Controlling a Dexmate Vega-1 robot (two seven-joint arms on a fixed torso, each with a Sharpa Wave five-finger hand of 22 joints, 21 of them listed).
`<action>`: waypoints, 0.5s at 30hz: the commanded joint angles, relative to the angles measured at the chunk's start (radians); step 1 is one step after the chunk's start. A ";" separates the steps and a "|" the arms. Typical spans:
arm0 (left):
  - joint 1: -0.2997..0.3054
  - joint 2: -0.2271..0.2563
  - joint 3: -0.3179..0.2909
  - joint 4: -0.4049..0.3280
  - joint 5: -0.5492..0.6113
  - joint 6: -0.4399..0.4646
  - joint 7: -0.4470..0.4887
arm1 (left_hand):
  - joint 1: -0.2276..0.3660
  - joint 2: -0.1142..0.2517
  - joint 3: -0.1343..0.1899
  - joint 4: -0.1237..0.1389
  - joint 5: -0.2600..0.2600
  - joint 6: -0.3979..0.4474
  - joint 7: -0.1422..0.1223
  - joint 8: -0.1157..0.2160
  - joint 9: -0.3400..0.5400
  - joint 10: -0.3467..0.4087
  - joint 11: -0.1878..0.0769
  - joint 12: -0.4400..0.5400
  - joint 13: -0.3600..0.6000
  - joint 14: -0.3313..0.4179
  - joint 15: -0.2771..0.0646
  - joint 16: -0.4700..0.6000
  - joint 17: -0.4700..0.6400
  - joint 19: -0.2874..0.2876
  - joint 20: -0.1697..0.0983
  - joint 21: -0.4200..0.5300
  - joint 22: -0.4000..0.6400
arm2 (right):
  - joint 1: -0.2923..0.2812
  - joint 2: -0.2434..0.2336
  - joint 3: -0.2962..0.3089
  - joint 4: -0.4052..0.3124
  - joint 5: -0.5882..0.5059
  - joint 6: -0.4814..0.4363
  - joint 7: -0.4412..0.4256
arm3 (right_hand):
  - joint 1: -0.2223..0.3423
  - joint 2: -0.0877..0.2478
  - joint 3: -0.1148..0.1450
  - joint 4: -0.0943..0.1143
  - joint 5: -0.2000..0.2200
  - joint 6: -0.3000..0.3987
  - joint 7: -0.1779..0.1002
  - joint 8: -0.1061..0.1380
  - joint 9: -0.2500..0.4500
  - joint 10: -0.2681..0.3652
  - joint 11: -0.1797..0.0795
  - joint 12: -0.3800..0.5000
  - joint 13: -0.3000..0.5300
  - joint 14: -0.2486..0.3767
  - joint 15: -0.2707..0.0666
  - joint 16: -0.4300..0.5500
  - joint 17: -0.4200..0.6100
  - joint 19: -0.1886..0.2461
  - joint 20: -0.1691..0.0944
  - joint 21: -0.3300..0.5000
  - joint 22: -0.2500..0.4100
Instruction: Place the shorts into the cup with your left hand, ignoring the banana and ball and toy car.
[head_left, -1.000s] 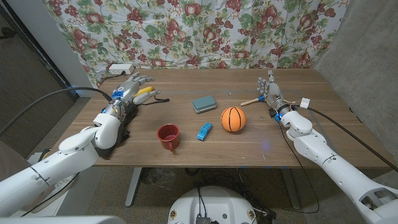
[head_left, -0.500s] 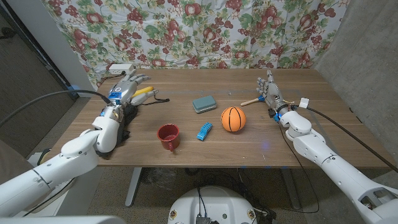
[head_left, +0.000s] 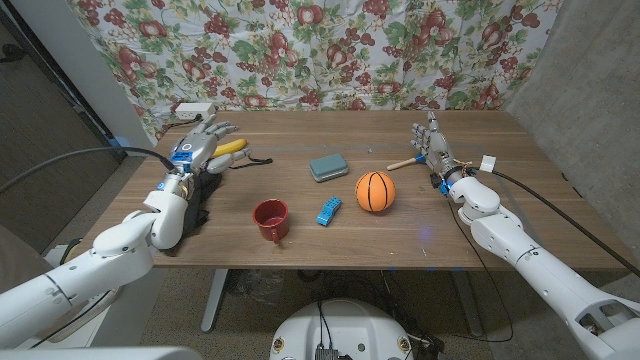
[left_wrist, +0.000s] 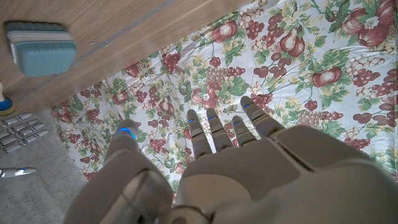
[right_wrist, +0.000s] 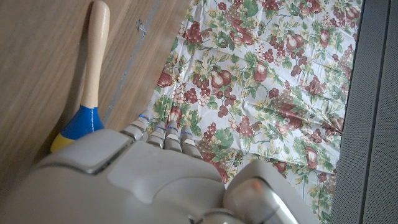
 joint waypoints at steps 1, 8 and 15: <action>0.013 0.016 -0.016 0.004 -0.035 0.012 -0.043 | 0.004 -0.009 -0.003 0.001 0.007 -0.010 -0.003 -0.004 0.003 -0.012 -0.001 -0.006 0.002 -0.014 -0.049 -0.006 0.003 -0.010 -0.001 -0.001 0.003 | 0.004 -0.001 -0.005 -0.001 -0.009 -0.004 -0.002 | 0.001 -0.004 0.001 -0.003 0.005 0.011 0.006 0.007 0.003 -0.002 -0.003 0.003 0.001 -0.006 -0.004 -0.001 0.001 0.000 0.003 0.000 0.002; 0.015 0.020 -0.015 0.006 -0.036 0.013 -0.053 | 0.004 -0.009 -0.004 0.001 0.009 -0.011 -0.001 -0.005 0.003 -0.013 -0.001 -0.007 0.002 -0.017 -0.048 -0.007 0.003 -0.011 -0.001 -0.002 0.003 | 0.007 0.002 -0.007 0.001 -0.007 -0.007 0.000 | 0.001 -0.004 0.001 -0.003 0.005 0.012 0.005 0.007 0.003 -0.001 -0.004 0.003 0.001 -0.007 -0.004 -0.001 0.001 0.000 0.003 0.000 0.002; 0.026 0.020 -0.023 0.005 -0.036 0.009 -0.040 | 0.004 -0.009 -0.004 0.002 0.011 -0.015 -0.001 -0.008 0.003 -0.015 -0.002 -0.008 0.002 -0.018 -0.048 -0.007 0.003 -0.011 -0.003 -0.002 0.003 | 0.007 0.001 -0.006 0.001 -0.007 -0.008 0.000 | 0.001 -0.004 0.000 -0.004 0.006 0.012 0.006 0.007 0.003 -0.002 -0.004 0.003 0.001 -0.008 -0.005 -0.001 0.001 0.000 0.002 -0.001 0.002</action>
